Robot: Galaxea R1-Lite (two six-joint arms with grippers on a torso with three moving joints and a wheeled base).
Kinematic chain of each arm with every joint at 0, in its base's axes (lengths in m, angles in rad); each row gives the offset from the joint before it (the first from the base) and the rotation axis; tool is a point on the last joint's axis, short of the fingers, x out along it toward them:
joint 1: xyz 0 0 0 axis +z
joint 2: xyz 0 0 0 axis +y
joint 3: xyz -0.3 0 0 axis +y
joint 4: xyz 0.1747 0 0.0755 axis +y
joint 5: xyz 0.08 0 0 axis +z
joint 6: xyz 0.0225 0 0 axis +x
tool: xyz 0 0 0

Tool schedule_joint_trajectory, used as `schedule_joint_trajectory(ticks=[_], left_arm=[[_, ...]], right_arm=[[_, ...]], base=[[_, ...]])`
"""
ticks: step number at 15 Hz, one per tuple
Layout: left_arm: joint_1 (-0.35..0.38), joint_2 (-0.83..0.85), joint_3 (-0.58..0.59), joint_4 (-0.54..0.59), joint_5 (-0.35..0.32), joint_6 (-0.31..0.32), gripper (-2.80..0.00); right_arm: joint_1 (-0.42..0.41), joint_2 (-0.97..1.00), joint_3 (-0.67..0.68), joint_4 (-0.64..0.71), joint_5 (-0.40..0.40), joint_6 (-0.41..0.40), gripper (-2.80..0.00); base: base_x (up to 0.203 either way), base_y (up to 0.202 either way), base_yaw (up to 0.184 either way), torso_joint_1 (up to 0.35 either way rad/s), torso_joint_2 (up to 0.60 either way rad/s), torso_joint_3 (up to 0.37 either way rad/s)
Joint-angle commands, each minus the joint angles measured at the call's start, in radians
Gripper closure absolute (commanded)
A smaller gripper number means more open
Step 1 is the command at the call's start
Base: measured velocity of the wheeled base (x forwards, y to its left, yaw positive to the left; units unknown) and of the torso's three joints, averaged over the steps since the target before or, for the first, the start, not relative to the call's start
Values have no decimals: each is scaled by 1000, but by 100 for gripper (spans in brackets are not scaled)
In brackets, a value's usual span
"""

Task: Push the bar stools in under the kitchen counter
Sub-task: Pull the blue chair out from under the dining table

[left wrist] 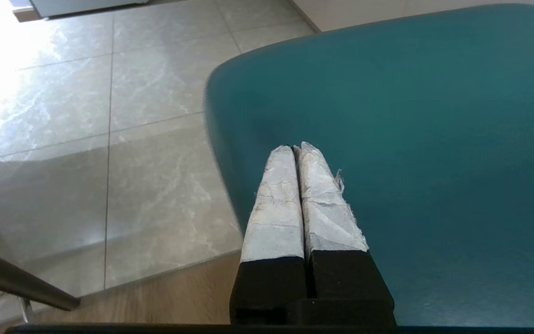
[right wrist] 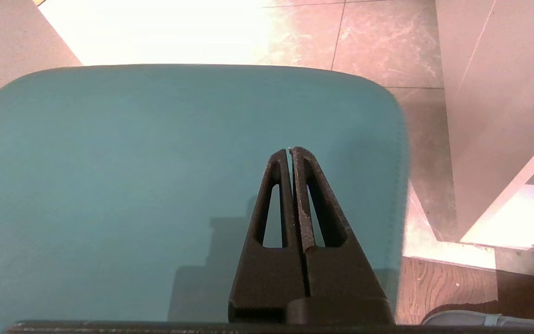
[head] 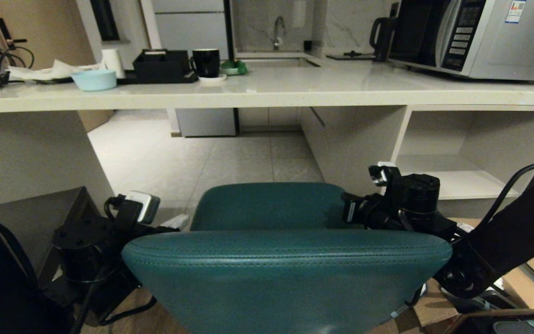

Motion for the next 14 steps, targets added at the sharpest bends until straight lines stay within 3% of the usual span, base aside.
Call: schedule_joint_trajectory(ticks=[1, 8, 14], left_arm=[[4, -54, 14, -19, 3, -3, 0], [79, -42, 0, -19, 17, -3, 0], [77, -51, 29, -19, 20, -21, 0]], right_arm=[[11, 9, -6, -5, -2, 1, 0], [110, -30, 6, -2, -37, -2, 0], [116, -53, 34, -4, -38, -1, 0]], base=[[0, 0, 0, 0, 0, 0], [0, 0, 0, 0, 0, 0], [0, 0, 0, 0, 0, 0]])
